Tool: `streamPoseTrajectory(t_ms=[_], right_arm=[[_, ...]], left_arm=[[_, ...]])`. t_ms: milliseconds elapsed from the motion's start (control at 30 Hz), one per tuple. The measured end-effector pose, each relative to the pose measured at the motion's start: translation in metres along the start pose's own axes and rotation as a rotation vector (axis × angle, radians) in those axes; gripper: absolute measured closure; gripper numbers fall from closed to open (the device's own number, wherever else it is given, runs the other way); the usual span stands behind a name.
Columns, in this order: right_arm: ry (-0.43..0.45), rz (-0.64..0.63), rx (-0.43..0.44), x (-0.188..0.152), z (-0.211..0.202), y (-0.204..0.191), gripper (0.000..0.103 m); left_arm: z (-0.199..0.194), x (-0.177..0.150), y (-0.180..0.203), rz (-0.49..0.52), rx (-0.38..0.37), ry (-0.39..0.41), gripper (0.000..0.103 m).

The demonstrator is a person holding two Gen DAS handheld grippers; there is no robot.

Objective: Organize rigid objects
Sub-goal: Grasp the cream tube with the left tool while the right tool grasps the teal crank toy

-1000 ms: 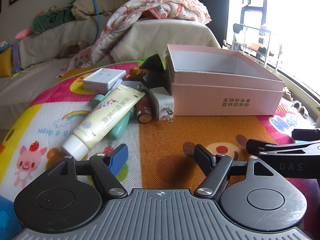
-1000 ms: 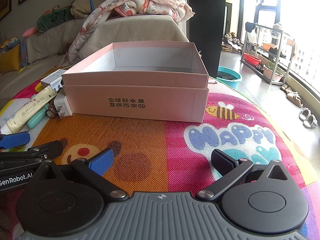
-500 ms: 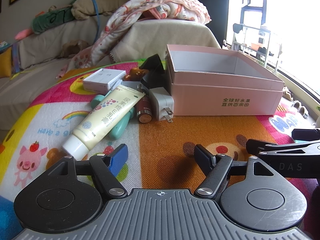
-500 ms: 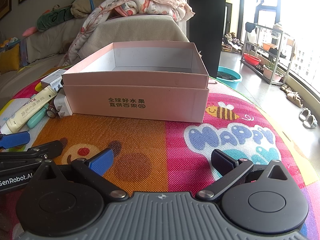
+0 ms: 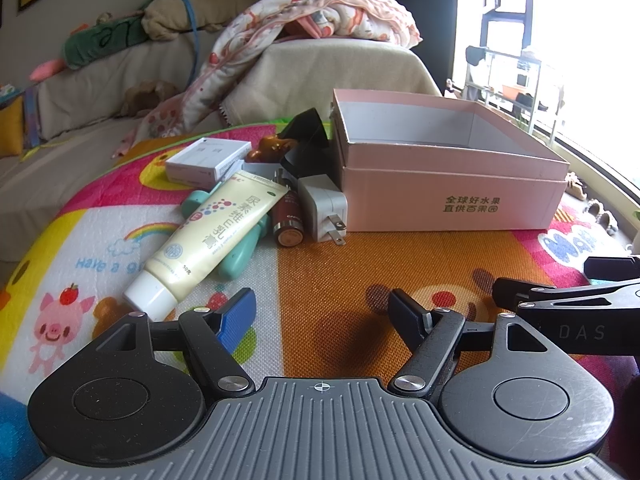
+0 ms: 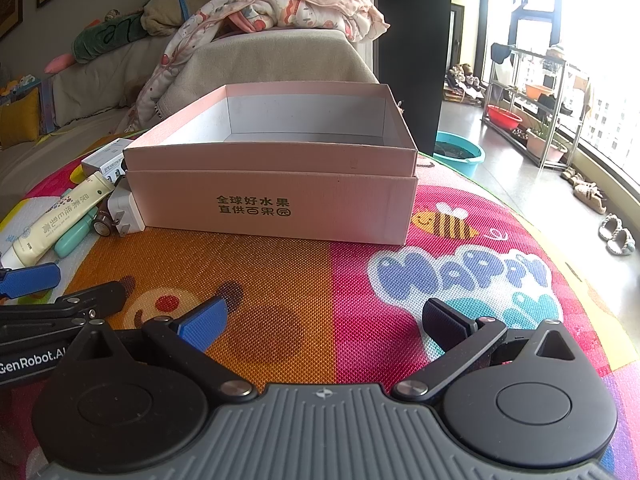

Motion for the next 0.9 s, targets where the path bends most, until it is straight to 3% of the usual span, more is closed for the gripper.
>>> streamPoseTrajectory(t_ms=[100,267,400,533,700,733,767,800,900], right_arm=[[0.0,0.0,0.0,0.0,0.0,0.0,0.0],[-0.045,-0.008,0.017,0.001,0.0,0.001,0.0],[-0.097,-0.06,0.058,0.003,0.003,0.0,0.0],[-0.105,-0.076,0.069,0.003,0.005,-0.002,0.0],[-0.119,-0.094,0.077,0.003,0.003,-0.001,0.0],[-0.117,-0.095,0.077,0.003,0.003,-0.001,0.0],[-0.114,-0.095,0.078,0.003,0.003,-0.001,0.0],[-0.111,-0.096,0.078,0.003,0.003,-0.001,0.0],[-0.104,-0.094,0.084,0.003,0.002,-0.001,0.0]], left_arm=[[0.0,0.0,0.0,-0.008,-0.007,0.002,0.025],[-0.024,0.001,-0.004,0.008,-0.134,0.082,0.027],[-0.043,0.014,-0.039,0.119,-0.055,0.186,0.027],[-0.017,0.027,-0.071,0.106,-0.096,0.082,0.029],[0.015,0.031,-0.071,0.152,-0.126,0.019,0.031],[0.021,0.031,-0.071,0.142,-0.129,0.007,0.034],[0.024,0.029,-0.072,0.13,-0.136,-0.002,0.05],[0.027,0.027,-0.074,0.125,-0.134,-0.008,0.058],[0.011,0.015,-0.074,0.088,-0.177,0.003,0.06]])
Point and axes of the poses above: each gripper's, at about its wrist camera, not at the fingertips, and z roughly the way its jaws point, y to its right, x to its top, the point moved 10 cm from there along z, roughly the way its jaws point, and after that the axes turned 9 degrees about z, right-handed, at the moved point
